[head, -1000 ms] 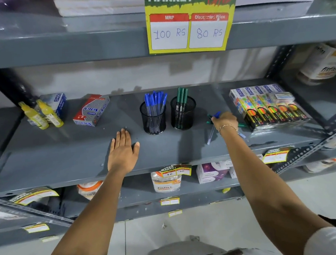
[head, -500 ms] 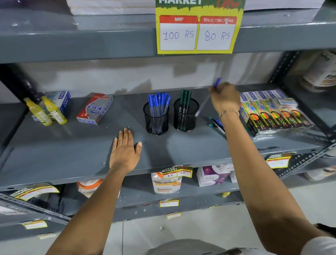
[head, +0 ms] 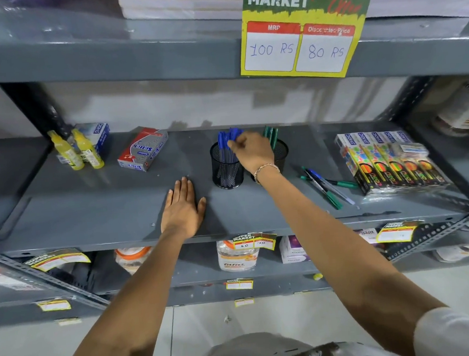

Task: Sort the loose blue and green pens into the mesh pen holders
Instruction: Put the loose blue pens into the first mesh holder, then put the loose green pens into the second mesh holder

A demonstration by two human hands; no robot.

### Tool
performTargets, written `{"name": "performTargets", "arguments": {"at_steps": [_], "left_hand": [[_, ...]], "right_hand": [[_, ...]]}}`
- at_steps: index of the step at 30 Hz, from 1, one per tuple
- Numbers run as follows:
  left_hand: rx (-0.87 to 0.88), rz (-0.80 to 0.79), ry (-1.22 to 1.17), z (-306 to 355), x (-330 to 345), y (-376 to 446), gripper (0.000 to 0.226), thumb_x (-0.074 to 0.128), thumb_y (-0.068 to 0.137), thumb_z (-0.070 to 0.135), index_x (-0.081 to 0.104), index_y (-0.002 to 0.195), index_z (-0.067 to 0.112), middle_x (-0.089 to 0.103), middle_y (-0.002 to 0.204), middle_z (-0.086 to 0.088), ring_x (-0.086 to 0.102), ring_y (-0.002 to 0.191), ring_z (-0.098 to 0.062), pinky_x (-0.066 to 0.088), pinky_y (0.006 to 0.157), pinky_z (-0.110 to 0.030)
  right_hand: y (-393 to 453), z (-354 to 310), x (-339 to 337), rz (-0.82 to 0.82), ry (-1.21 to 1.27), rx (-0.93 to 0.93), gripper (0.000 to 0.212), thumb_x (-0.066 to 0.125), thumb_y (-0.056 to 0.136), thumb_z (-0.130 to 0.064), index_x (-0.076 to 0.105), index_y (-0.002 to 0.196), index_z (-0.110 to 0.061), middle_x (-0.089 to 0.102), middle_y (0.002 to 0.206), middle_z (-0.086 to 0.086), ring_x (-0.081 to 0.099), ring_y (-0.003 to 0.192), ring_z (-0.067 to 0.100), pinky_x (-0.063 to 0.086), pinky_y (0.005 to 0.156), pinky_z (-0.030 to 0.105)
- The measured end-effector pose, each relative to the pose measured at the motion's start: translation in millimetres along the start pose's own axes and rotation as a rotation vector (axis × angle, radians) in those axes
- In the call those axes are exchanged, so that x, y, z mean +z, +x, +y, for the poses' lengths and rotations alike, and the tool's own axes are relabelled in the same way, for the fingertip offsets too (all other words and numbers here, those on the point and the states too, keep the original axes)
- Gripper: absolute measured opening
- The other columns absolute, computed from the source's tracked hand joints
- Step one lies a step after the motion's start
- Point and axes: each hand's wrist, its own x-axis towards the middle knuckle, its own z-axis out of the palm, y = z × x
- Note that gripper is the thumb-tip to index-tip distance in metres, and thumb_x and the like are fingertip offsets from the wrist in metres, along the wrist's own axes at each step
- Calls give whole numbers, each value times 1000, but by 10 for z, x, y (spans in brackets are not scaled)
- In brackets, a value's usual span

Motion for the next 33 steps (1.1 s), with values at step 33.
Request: {"name": "performTargets", "arguments": {"at_steps": [33], "left_hand": [[-13,-14,17,18,12,12,69,17,98,46,3,150,3,3,161,-13,1,148,-24,-2,118,-36]], "right_hand": [[-375,1604,-1087,80,-301,481,24,64,85,-24,67,102,-8,69,104,17,65,96,34,51,79,34]]}}
